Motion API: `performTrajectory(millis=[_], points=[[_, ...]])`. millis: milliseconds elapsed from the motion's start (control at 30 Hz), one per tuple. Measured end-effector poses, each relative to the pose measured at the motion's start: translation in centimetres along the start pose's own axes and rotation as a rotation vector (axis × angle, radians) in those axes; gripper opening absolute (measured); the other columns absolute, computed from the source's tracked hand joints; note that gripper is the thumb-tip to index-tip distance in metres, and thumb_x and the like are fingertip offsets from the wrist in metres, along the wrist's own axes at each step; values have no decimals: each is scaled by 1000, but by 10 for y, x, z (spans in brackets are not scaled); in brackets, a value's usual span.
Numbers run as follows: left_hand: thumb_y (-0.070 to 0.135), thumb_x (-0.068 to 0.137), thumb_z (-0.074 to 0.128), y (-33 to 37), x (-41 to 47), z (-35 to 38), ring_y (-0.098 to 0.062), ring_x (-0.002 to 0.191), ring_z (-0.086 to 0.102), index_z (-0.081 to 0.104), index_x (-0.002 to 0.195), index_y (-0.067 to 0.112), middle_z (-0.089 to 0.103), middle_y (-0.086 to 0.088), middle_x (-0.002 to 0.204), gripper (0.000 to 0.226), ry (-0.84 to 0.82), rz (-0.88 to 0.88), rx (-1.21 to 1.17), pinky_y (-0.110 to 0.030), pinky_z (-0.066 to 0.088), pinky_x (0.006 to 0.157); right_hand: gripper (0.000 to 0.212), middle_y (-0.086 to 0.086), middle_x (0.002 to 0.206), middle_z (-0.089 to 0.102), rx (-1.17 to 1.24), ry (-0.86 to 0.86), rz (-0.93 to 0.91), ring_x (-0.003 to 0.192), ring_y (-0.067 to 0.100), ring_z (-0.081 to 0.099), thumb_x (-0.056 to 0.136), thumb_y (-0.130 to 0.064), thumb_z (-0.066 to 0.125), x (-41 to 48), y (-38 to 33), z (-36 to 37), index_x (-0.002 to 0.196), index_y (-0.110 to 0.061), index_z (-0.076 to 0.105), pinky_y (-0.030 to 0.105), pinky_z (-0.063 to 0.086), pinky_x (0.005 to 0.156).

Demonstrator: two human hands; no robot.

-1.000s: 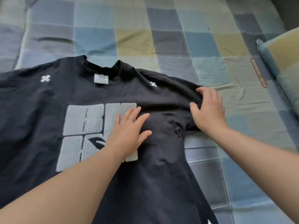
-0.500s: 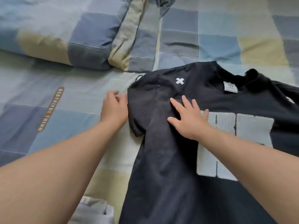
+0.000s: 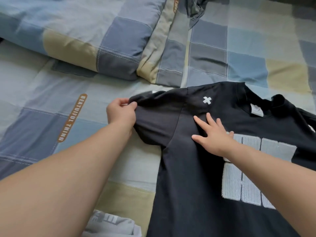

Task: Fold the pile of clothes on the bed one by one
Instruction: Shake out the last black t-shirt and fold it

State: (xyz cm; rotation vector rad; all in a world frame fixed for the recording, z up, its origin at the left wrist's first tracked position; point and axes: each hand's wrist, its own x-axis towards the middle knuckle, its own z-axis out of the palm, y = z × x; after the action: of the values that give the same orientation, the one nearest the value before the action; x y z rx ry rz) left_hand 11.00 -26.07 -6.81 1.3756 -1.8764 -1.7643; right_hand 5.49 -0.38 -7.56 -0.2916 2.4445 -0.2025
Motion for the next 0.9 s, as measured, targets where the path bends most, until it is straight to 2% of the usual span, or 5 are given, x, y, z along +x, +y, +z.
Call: performTrajectory(millis=[200,433,533,733,900], points=[[27,76,84,1,-4,6,-23,97,73,70,114,12,76,-6,105,43,-340,-170,-90,-40,59,89,78,-12,168,-9,27,-64,36,155,26,-8,92,-50,59,5,-9,-12,154,-55,11,66,14,118],[33,94,63,33,-11,24,-24,96,74,73,112,14,76,-9,107,28,-761,-473,-195,-34,56,80,80,-11,167,-14,-9,-33,7,155,25,-10,92,-48,57,1,-5,-3,154,-56,7,63,16,118],[19,95,59,35,-4,29,-26,86,71,72,102,11,75,-12,98,17,-635,-486,-177,-34,55,75,81,-11,168,-13,0,-40,-4,155,26,-10,92,-48,58,1,-4,-5,154,-56,7,64,16,118],[3,86,57,22,28,19,-17,86,61,70,107,19,63,7,87,29,219,-26,20,-25,50,82,79,-11,167,-16,-9,-24,-16,155,26,-12,93,-50,55,1,-2,0,154,-56,5,67,12,117],[52,61,88,10,21,15,-26,116,57,43,131,19,49,-3,137,90,-57,-83,382,-45,49,102,78,-11,167,-18,-8,12,-23,154,26,-15,94,-51,53,0,1,9,153,-57,2,67,6,117]])
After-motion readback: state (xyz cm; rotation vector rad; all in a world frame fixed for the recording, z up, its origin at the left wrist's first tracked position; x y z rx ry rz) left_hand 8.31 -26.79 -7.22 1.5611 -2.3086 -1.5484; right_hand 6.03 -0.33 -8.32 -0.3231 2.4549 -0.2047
